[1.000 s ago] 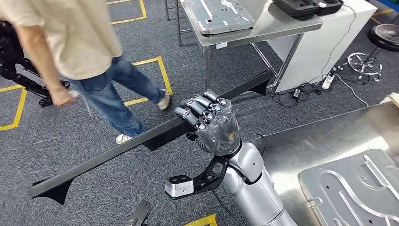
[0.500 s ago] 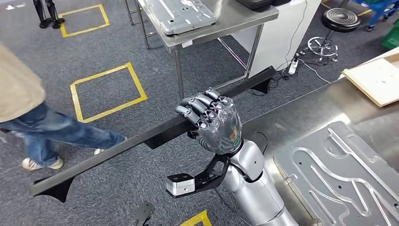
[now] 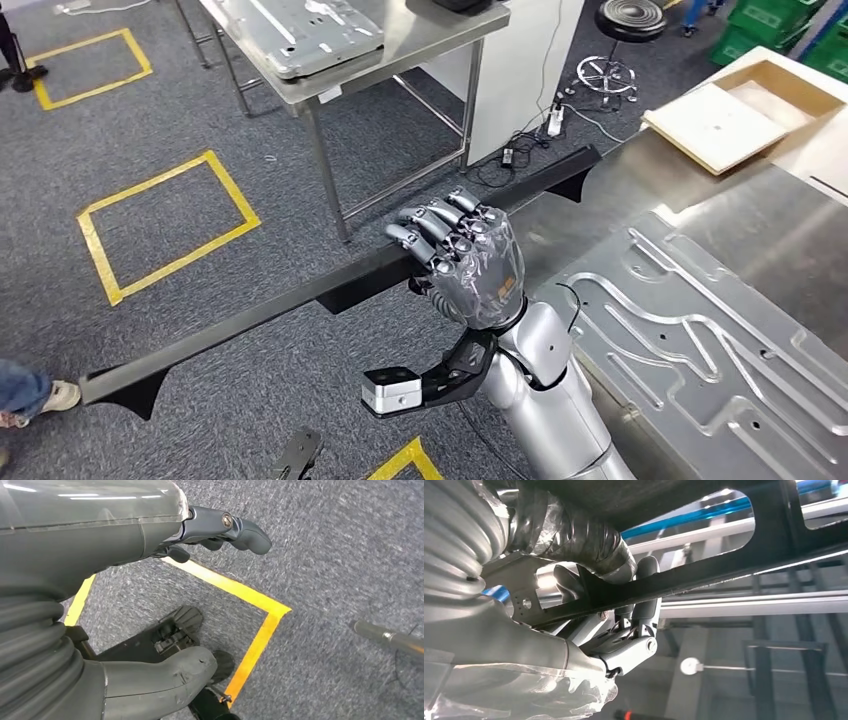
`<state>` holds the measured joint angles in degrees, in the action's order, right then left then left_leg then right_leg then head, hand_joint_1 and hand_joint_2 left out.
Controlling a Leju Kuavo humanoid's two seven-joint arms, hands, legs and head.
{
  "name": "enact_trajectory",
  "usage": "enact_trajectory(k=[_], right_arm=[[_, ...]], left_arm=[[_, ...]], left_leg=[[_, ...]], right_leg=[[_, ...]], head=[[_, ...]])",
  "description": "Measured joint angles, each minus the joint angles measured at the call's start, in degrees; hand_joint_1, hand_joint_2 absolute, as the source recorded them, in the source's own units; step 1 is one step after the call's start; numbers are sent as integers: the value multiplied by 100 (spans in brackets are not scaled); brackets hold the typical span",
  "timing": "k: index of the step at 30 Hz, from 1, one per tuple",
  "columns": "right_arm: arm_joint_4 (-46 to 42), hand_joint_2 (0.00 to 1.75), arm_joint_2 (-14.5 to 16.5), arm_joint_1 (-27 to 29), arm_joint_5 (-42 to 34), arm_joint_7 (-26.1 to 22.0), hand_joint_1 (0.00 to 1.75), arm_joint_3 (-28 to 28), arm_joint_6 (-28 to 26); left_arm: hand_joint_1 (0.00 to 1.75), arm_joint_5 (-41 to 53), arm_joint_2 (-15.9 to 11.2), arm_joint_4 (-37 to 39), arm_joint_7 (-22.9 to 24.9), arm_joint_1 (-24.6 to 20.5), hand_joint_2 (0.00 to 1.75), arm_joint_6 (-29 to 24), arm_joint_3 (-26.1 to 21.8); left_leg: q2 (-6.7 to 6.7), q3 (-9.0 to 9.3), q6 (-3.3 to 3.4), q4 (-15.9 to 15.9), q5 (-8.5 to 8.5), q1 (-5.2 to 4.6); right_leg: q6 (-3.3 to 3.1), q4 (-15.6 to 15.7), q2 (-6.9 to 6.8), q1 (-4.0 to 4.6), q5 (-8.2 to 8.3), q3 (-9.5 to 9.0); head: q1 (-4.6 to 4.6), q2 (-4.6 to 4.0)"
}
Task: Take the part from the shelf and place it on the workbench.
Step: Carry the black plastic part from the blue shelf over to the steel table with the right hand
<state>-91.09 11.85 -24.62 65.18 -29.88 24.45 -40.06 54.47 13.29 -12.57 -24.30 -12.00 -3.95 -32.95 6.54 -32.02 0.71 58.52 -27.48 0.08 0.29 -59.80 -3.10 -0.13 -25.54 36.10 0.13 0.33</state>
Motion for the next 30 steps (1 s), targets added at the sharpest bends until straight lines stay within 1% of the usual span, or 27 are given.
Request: enact_trajectory(k=[1,2,3,5,6,7,8,9,10,12,13,14,15,16,17,18,19,20,21,22,23,24,25,27,28,29,30], right_arm=[[-2,175,-3,-1,21,23,175,-7,0],[-4,175,-7,-5,48,50,175,-11,0],[-5,175,-9,-11,78,79,175,-13,0],[-5,175,-9,-23,110,112,175,-13,1],[-4,175,-9,-22,116,119,175,-13,1],[-3,175,-9,-17,120,121,175,-13,2],[-2,175,-10,-12,125,122,175,-13,2],[-1,175,-10,-8,130,124,175,-13,2],[-2,175,-11,-8,134,127,175,-13,2],[-2,175,-11,-14,139,134,175,-13,2],[-3,175,-11,-17,143,137,175,-13,2],[-3,175,-11,-19,147,139,175,-13,2],[-3,175,-12,-17,150,141,175,-13,2],[-4,175,-15,-15,152,142,175,-13,1],[-6,175,-20,-12,152,143,175,-14,1],[-10,175,-25,-14,152,144,175,-14,0],[-15,175,-30,-21,152,144,175,-15,-1],[-18,175,-33,-23,152,145,175,-15,-1],[-21,175,-36,-24,152,145,175,-15,0],[-21,175,-40,-19,152,146,175,-15,1],[-20,175,-46,-12,152,146,175,-15,1],[-19,175,-54,-7,152,146,175,-15,1],[-19,175,-59,-6,152,146,175,-15,1],[-21,175,-63,-14,152,146,175,-15,1],[-24,175,-62,-18,152,146,175,-15,1],[-27,175,-61,-22,152,147,175,-15,0],[-31,175,-61,-24,152,148,175,-15,0]], left_arm=[[0,-18,-1,-1,8,-6,175,-17,-3],[0,-43,-1,-1,17,-12,175,-39,-8],[0,-68,-1,-1,23,-18,175,-64,-15],[0,-95,-2,0,29,-15,175,-91,-36],[0,-96,-4,0,31,-6,175,-97,-46],[0,-96,-8,0,33,5,175,-99,-54],[0,-96,-13,0,34,13,175,-100,-60],[0,-96,-16,0,35,16,175,-102,-63],[0,-96,-17,0,35,14,175,-102,-65],[0,-96,-22,0,35,6,175,-102,-73],[0,-96,-26,0,37,3,175,-102,-80],[0,-96,-29,0,38,3,175,-103,-86],[0,-96,-32,0,41,4,175,-104,-91],[0,-95,-29,0,43,3,175,-104,-94],[0,-95,-26,0,44,-1,175,-105,-96],[0,-95,-20,0,44,-10,175,-105,-97],[0,-94,-14,0,43,-16,175,-105,-99],[0,-95,-13,0,43,-16,175,-106,-102],[0,-95,-13,0,43,-7,175,-106,-104],[0,-96,-15,0,44,5,175,-106,-107],[0,-96,-17,0,45,13,175,-106,-109],[0,-96,-17,0,46,15,175,-105,-110],[0,-95,-16,0,46,12,175,-105,-111],[0,-94,-14,0,45,3,175,-104,-113],[0,-94,-13,0,45,-1,175,-105,-114],[0,-94,-13,0,45,-4,175,-105,-115],[0,-95,-14,0,45,-8,175,-105,-117]], left_leg=[[26,5,-30,1,-14,6],[-35,1,-63,34,-61,19],[-161,-38,-91,152,-165,35],[-479,-280,-132,734,-530,60],[-559,-457,-140,1133,-720,62],[-590,-611,-143,1466,-839,62],[-602,-689,-136,1631,-849,61],[-612,-658,-119,1563,-741,61],[-647,-520,-94,1277,-542,61],[-910,-160,-28,493,-184,66],[-1038,-36,-6,222,-99,66],[-1126,19,8,90,-83,62],[-1120,32,16,64,-84,54],[-1061,42,33,38,-64,58],[-990,50,62,1,-31,68],[-914,59,100,-41,6,82],[-828,64,136,-82,40,96],[-740,64,160,-99,57,95],[-656,55,174,-101,61,90],[-566,46,177,-96,61,86],[-480,38,175,-90,58,85],[-397,34,170,-83,53,85],[-321,33,158,-74,43,86],[-194,35,113,-38,3,73],[-141,37,82,-16,-21,56],[-93,40,51,-1,-40,38],[-46,45,21,2,-51,22]], right_leg=[[-30,3,59,-10,10,6],[-61,13,118,-23,25,9],[-93,29,174,-40,44,10],[-144,43,298,-58,74,25],[-161,40,368,-55,84,41],[-171,36,446,-49,93,56],[-175,27,527,-42,101,69],[-174,17,609,-39,107,77],[-170,4,693,-37,111,80],[-145,-22,840,-37,125,94],[-118,-30,909,-45,141,115],[-82,-30,971,-57,162,140],[-37,-19,1037,-70,190,163],[10,1,1097,-76,218,181],[43,1,1045,-67,219,195],[68,-60,913,-50,165,232],[86,-240,732,-32,39,317],[97,-535,531,-32,-141,447],[116,-908,421,-41,-334,618],[139,-1263,374,-57,-478,778],[160,-1476,354,-74,-527,870],[177,-1484,335,-91,-474,857],[185,-1257,297,-103,-328,720],[162,-479,91,-88,-22,274],[130,-181,5,-65,61,117],[97,-21,-47,-40,84,43],[66,5,-33,-16,69,47]], head=[[1,0],[0,0],[-1,0],[-2,0],[-2,0],[-2,0],[-2,0],[-2,0],[-2,0],[0,0],[-1,0],[-1,0],[-2,0],[-4,0],[-1,0],[4,0],[10,0],[15,0],[17,0],[16,0],[16,0],[16,0],[16,0],[16,0],[15,0],[14,0],[14,0]])
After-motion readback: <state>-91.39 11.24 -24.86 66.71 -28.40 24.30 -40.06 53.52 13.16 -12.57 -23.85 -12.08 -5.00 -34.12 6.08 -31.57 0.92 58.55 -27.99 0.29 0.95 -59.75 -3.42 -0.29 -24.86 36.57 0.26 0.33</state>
